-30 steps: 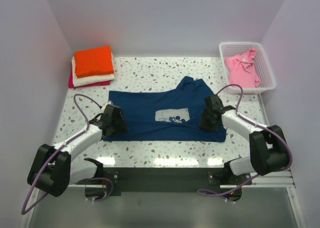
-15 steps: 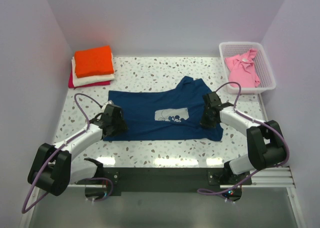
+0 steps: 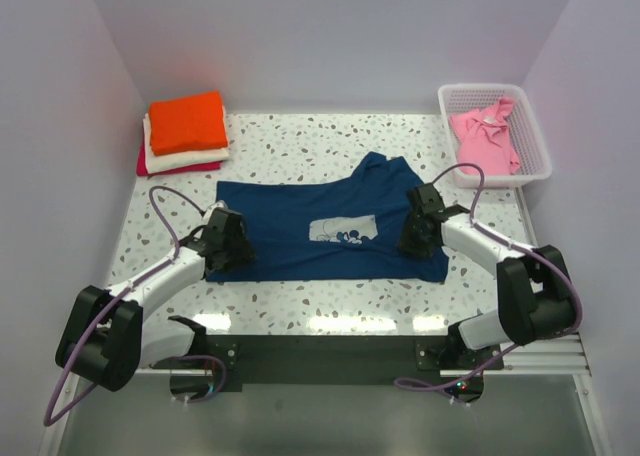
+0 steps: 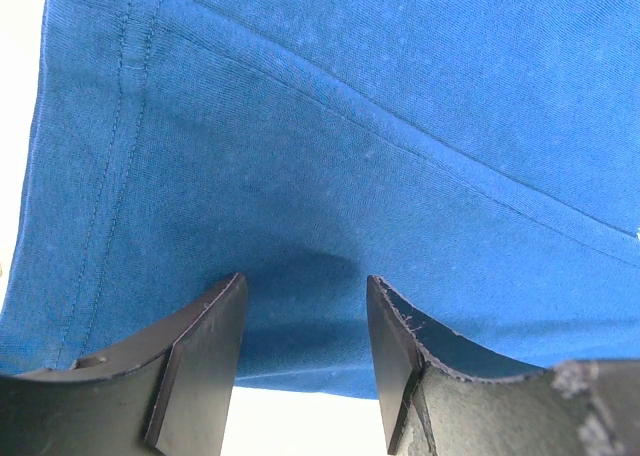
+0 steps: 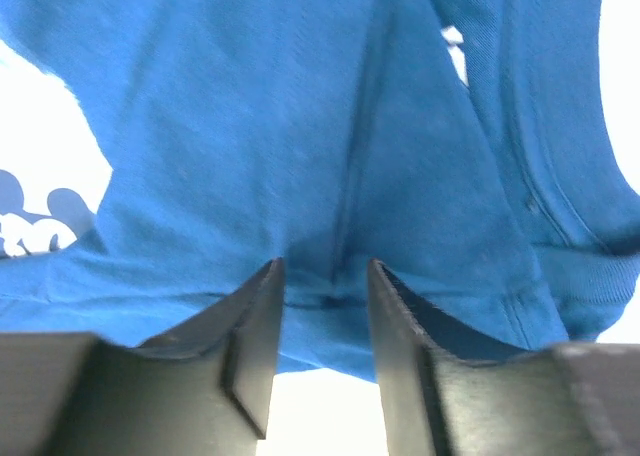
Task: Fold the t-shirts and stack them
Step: Fold the tshirt
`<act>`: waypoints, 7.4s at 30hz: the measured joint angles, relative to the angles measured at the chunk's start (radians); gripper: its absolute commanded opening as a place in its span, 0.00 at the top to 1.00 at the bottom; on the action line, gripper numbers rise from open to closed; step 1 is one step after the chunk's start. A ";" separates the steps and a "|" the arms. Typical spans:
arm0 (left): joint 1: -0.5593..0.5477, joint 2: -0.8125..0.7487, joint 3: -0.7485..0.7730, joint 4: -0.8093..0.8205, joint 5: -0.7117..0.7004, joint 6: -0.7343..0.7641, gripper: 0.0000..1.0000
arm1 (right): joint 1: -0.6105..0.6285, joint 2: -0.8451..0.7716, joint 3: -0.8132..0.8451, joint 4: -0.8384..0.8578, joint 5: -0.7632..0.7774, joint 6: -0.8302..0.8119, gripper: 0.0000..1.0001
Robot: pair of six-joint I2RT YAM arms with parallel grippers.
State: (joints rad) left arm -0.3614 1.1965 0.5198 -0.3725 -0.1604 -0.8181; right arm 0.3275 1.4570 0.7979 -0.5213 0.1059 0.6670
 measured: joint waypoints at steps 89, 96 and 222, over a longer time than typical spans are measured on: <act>0.000 -0.025 0.000 -0.059 -0.011 0.029 0.44 | 0.072 0.230 0.378 -0.056 0.032 -0.003 1.00; 0.000 -0.025 0.000 -0.060 -0.011 0.037 0.44 | 0.093 0.385 0.486 -0.042 0.030 -0.048 1.00; 0.315 0.758 0.832 -0.236 -0.278 -0.026 0.43 | -0.090 0.592 0.821 0.114 -0.154 -0.364 0.38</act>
State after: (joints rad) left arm -0.0463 1.9549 1.3518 -0.6086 -0.4381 -0.8444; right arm 0.2379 2.0487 1.6184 -0.4068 -0.0479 0.3031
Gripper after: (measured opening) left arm 0.578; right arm 0.616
